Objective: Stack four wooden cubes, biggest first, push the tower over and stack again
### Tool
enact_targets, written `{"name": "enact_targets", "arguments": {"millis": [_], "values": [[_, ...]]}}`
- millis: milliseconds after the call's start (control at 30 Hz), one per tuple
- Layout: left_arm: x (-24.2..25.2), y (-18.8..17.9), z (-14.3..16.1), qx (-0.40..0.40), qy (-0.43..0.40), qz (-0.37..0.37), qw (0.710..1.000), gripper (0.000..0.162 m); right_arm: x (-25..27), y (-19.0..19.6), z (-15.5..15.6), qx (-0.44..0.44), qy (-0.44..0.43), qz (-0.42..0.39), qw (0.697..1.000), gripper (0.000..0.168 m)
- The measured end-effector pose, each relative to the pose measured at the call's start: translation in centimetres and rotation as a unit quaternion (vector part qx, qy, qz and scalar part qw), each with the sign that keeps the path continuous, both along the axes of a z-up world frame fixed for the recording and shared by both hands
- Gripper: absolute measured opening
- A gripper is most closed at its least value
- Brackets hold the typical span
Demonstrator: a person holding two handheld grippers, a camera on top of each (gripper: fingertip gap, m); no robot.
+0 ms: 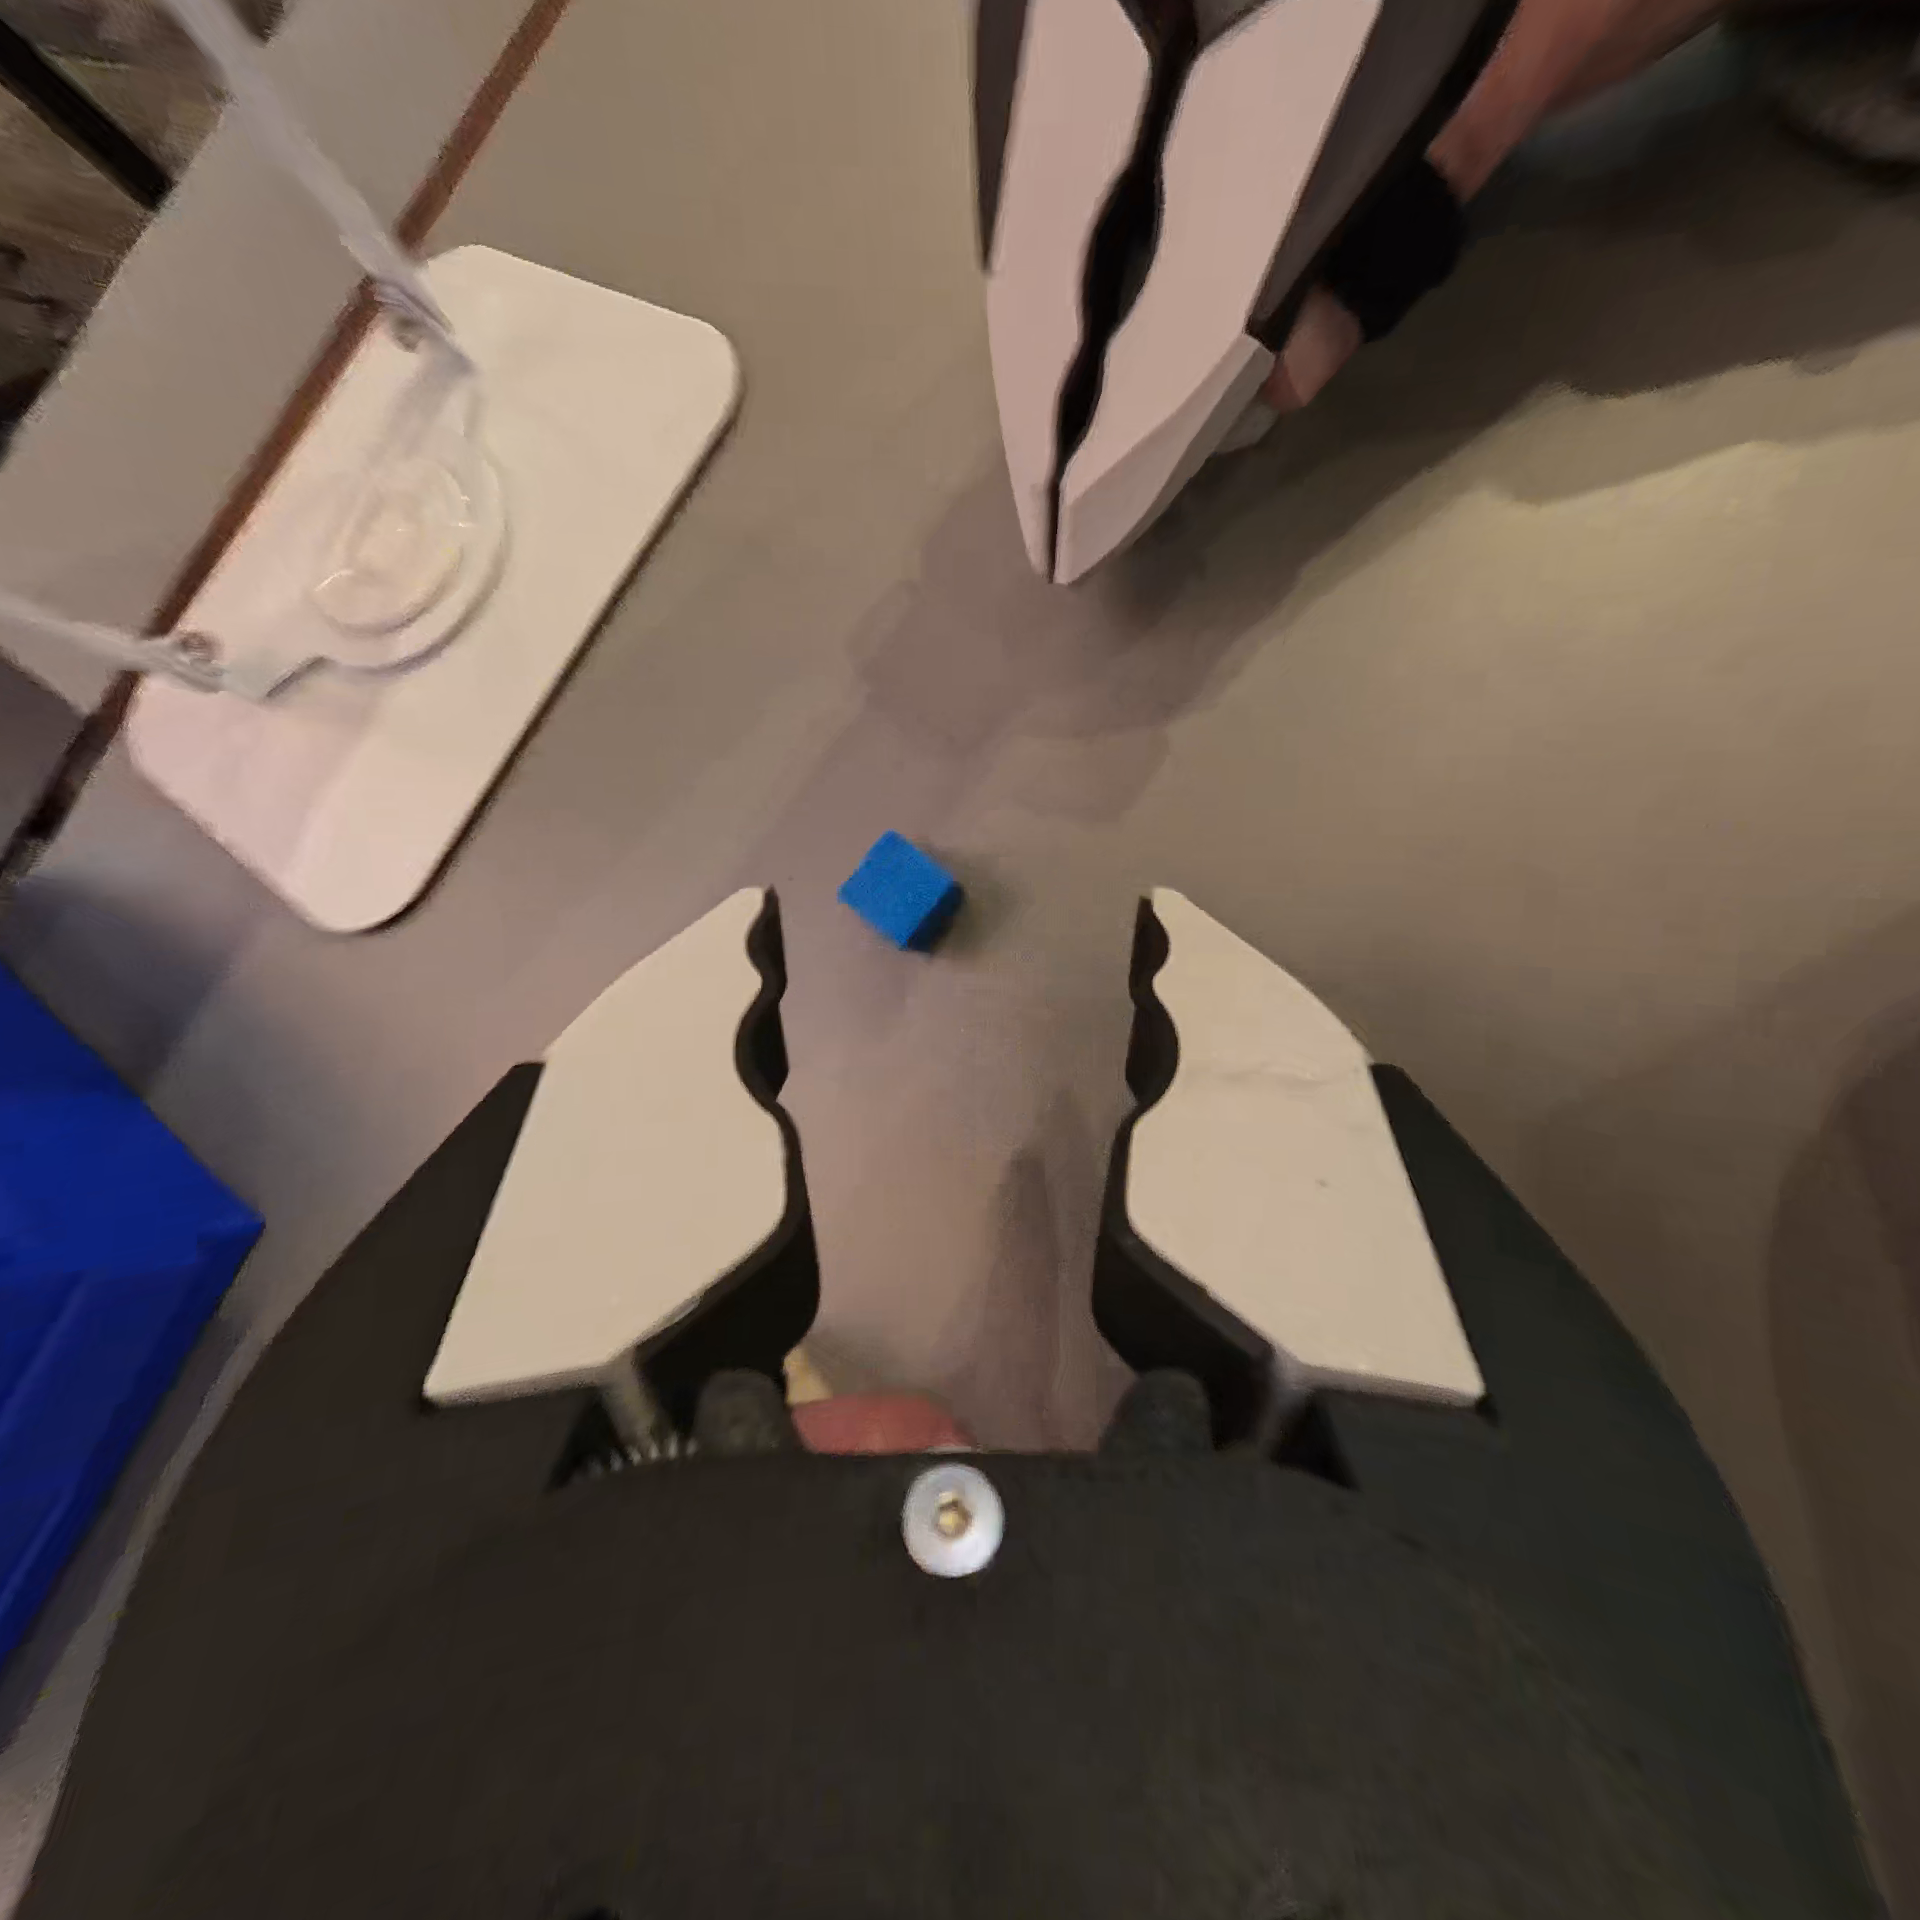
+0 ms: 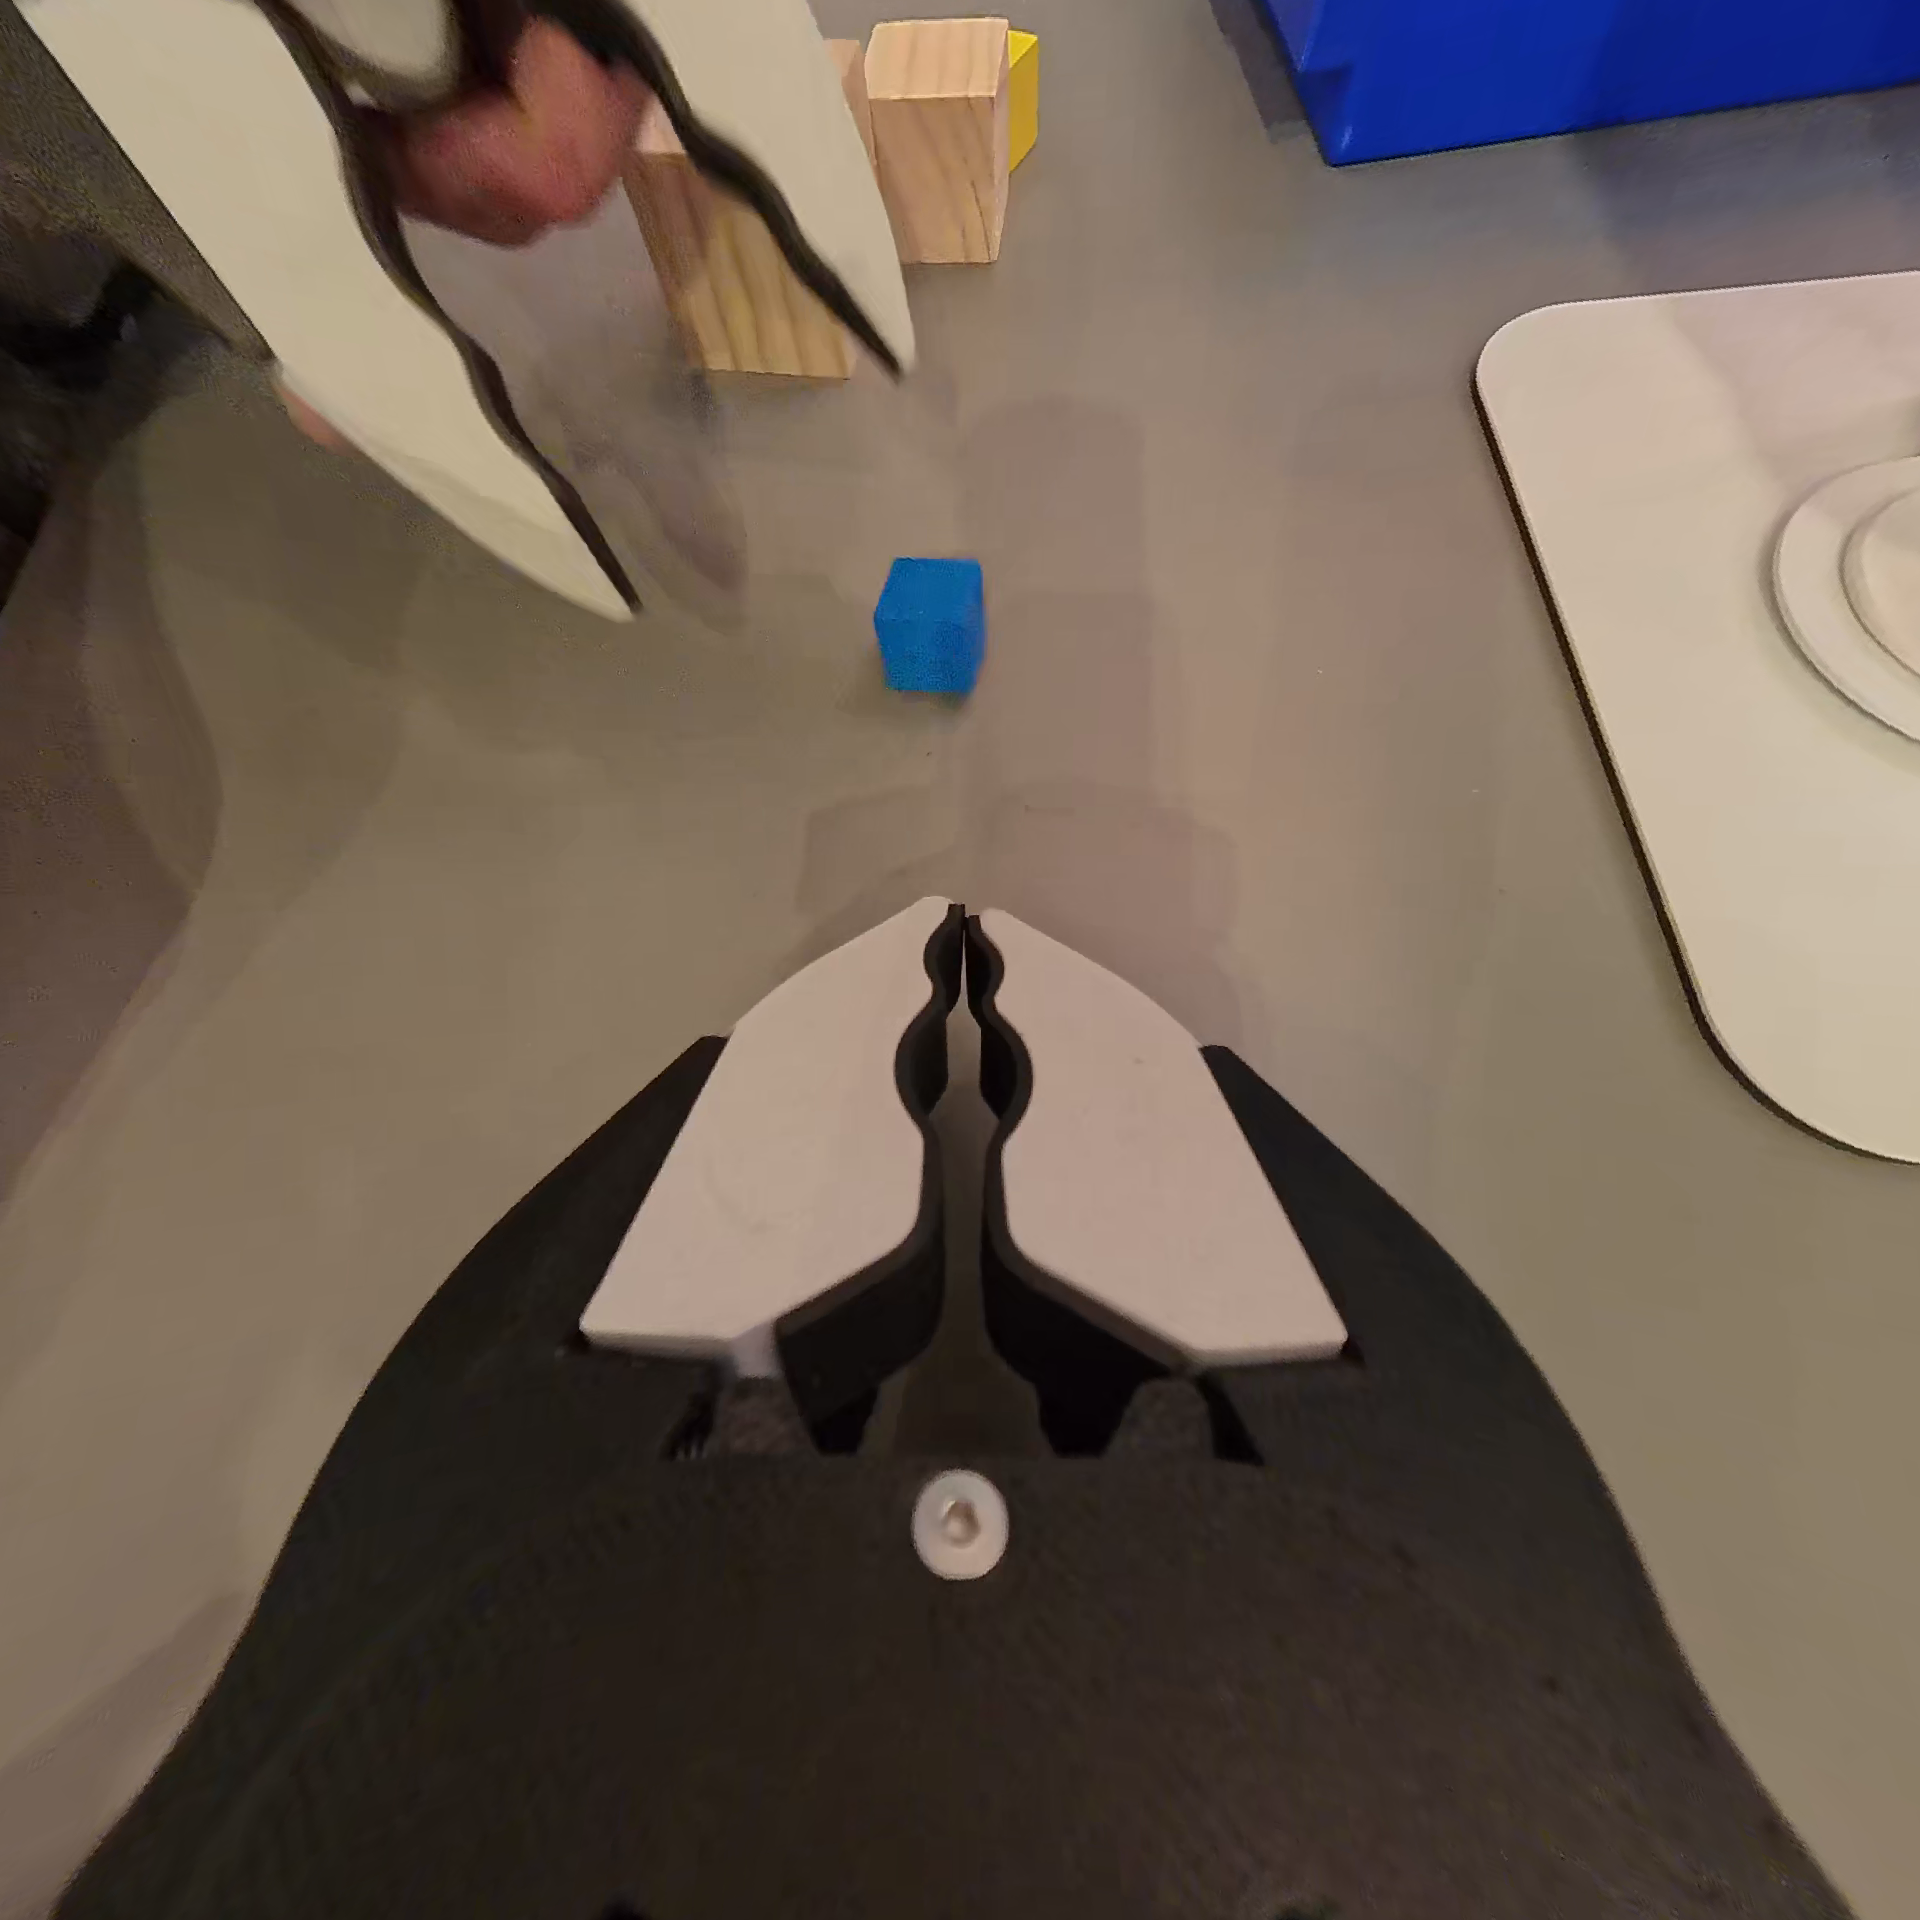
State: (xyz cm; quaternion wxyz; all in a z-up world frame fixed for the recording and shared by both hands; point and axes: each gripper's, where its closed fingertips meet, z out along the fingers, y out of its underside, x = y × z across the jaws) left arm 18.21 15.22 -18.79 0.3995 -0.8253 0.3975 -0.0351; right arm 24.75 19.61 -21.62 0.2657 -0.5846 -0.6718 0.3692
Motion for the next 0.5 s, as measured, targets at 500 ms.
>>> {"name": "enact_targets", "arguments": {"millis": [500], "values": [[-12.8,-3.7,-2.9,-0.003,0.029,0.217,0.976,0.063,0.0,0.0,-0.1,0.004,-0.002,-0.001,1.000,0.000]]}}
